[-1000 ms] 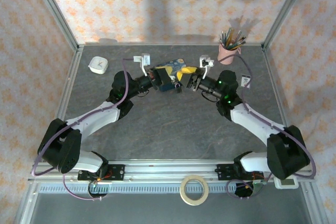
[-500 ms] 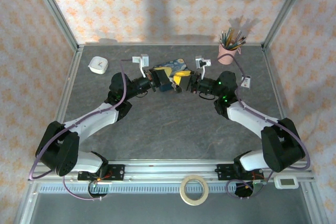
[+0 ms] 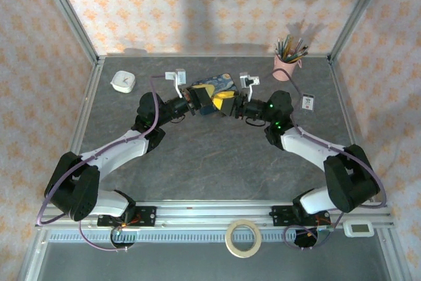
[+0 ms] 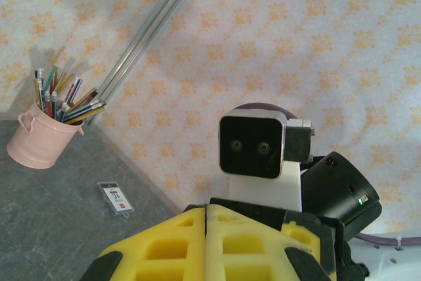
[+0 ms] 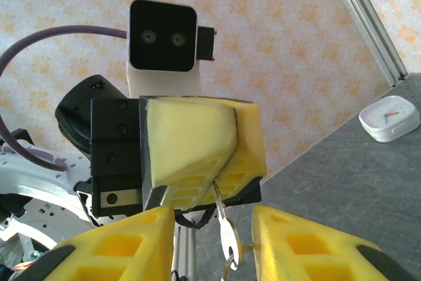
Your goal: Unlock the padlock with the key
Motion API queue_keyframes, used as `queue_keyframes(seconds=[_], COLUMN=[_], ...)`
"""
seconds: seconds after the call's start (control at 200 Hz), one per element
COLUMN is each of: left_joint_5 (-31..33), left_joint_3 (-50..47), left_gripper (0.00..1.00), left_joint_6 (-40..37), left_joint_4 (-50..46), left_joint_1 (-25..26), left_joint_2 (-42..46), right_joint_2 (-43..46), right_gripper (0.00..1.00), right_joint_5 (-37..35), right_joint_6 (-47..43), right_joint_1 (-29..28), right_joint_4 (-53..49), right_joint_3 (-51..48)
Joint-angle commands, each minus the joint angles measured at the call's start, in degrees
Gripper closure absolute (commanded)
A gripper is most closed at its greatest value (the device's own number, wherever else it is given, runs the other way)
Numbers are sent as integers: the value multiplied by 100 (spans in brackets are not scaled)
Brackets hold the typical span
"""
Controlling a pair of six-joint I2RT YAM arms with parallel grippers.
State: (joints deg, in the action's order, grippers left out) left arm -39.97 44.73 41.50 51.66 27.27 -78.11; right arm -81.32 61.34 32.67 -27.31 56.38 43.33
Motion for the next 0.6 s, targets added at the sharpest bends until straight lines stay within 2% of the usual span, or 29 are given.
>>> queue_keyframes(seconds=[0.0,0.13,0.335,0.45,0.485,0.535,0.576,0.596], left_joint_5=[118,198,251,364,504,866,1265,1486], left_joint_3=[-76,-112,-140,-225,-272,-364,-457,-514], left_gripper=[100,100,100,99,82,38,6,1], left_joint_6=[-62,-97,-66,94,109,126,131,138], left_joint_4=[350,302,306,369,325,96,-186,-285], left_joint_1=[27,33,33,33,17,-53,-159,-234], left_joint_2=[238,315,356,387,432,565,721,811], right_joint_2=[-86,-106,-104,-49,-28,4,44,68], right_gripper=[67,71,100,100,100,100,100,100], right_joint_5=[86,64,-27,-103,-122,-152,-202,-222], right_joint_6=[47,33,4,-96,-145,-260,-383,-448], right_joint_1=[-47,-51,-47,-46,-42,-38,-34,-25], right_joint_4=[310,303,356,369,344,233,71,-23], right_joint_3=[6,-18,-39,-61,-70,-70,-62,-62])
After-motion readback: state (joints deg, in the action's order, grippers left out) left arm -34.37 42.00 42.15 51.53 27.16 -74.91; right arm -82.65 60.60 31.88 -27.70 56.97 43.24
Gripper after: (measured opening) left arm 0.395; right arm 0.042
